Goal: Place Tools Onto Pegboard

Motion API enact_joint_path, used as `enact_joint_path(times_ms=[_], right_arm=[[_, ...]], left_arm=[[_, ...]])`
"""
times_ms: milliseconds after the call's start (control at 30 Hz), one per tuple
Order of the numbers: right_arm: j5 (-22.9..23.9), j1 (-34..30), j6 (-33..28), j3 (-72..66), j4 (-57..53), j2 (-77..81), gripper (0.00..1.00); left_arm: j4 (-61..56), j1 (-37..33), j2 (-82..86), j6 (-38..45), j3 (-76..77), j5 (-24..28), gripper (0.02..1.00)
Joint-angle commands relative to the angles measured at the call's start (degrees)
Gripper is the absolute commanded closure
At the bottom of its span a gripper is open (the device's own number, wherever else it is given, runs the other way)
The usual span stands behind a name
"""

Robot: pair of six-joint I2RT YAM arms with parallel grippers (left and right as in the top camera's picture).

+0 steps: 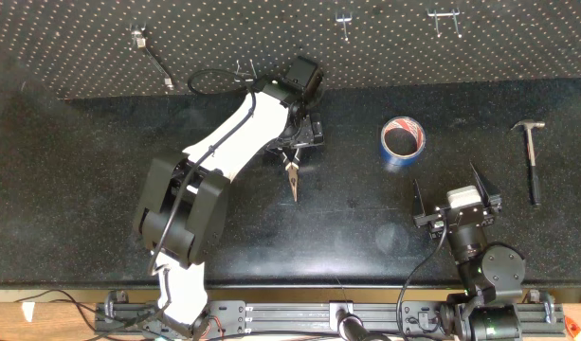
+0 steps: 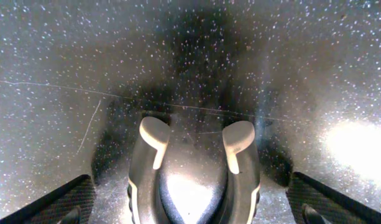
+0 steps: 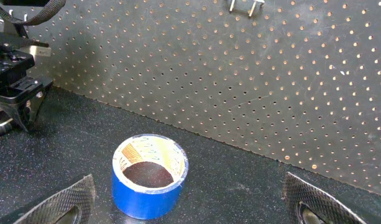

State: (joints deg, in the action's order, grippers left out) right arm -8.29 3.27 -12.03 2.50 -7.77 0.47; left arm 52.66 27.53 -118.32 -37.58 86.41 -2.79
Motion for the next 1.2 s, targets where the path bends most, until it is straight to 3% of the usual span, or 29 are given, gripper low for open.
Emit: enact_joint_path(times_ms=[33,533,867,1200], right_arm=[[0.1,-0.3,1.0,-0.3,-0.1,-0.3,0.025],[0.1,-0.3,1.0,-0.3,-0.1,-0.3,0.025],[0.1,-0.3,1.0,-0.3,-0.1,-0.3,0.025],[0.1,-0.3,1.0,-0.3,-0.1,-0.3,0.025]], left_arm=[[0.0,-0.2,-1.7,0.6,1.0,-1.3,0.023],[-0.9,-0.2,-2.2,4.2,1.0,0.3,0.023],[-0.9,-0.2,-2.2,3.5,1.0,0.9,0.522],[-0.9,-0.2,-2.2,3.5,1.0,0.9,0.546]])
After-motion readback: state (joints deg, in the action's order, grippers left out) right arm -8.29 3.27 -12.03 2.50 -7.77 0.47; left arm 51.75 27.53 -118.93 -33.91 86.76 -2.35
